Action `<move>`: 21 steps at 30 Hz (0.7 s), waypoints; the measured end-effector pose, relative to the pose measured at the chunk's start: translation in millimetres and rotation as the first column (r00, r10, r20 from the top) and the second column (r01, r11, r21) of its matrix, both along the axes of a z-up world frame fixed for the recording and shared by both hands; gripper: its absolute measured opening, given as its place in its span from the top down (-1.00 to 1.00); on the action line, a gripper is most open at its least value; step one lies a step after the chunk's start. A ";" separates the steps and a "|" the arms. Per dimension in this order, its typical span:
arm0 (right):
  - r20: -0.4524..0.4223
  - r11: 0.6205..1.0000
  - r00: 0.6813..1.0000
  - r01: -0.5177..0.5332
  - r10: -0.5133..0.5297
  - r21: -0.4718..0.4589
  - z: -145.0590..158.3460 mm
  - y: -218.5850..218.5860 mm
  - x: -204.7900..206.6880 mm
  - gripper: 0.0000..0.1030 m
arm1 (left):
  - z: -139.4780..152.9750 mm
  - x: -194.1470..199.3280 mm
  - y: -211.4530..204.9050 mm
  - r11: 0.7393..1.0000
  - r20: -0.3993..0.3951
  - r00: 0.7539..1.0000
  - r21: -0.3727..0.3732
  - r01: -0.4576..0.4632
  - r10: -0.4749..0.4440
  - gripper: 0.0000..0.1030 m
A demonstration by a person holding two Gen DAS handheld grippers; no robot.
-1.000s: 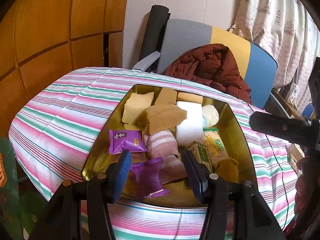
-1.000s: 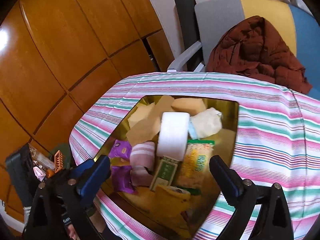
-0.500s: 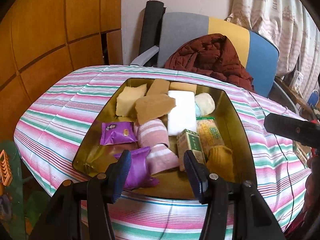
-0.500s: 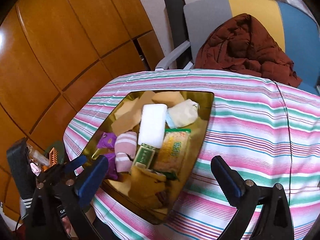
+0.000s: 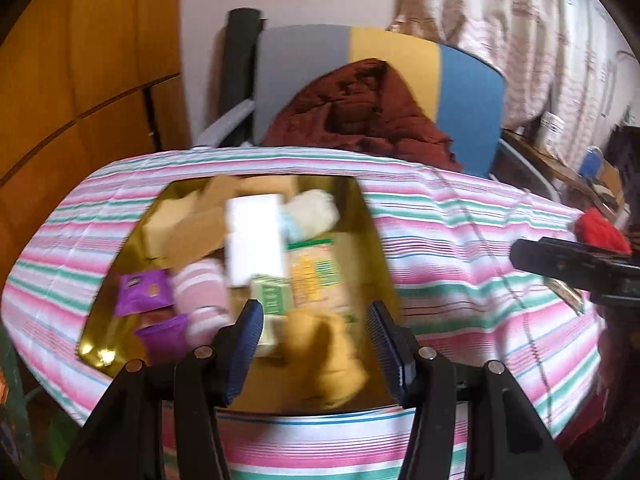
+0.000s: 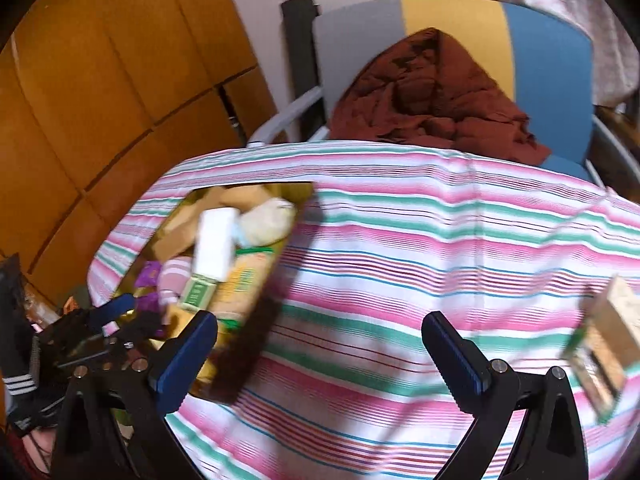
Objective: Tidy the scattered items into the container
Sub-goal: 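Move both tools from the tray toward the cracker packet and cream box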
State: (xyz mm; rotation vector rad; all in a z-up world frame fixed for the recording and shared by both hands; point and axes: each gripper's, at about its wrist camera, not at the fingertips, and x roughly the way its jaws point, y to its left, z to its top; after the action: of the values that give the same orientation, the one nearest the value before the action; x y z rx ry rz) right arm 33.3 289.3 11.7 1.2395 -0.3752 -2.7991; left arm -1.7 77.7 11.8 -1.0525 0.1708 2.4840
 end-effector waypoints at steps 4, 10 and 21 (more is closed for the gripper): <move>0.019 0.998 0.998 0.062 -0.062 0.009 -2.4 36.5 12.5 -0.99 | 0.0 10.2 28.3 0.997 0.005 0.997 0.003 0.078 -0.078 -0.07; 0.103 0.966 0.963 0.241 -0.249 0.090 -7.6 119.5 32.3 -0.99 | -2.4 28.9 63.8 0.984 0.017 0.984 -0.007 0.176 -0.175 -0.07; 0.278 0.852 0.818 0.524 -0.504 0.002 -55.0 249.8 61.8 -0.99 | -12.7 49.1 95.4 0.967 0.056 0.966 -0.024 0.255 -0.254 -0.07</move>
State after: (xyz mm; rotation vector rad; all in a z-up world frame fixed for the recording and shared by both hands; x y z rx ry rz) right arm 95.1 539.2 -43.3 1.7310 -0.9615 -2.9861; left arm 47.3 173.1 -0.9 -1.0365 0.3091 2.2278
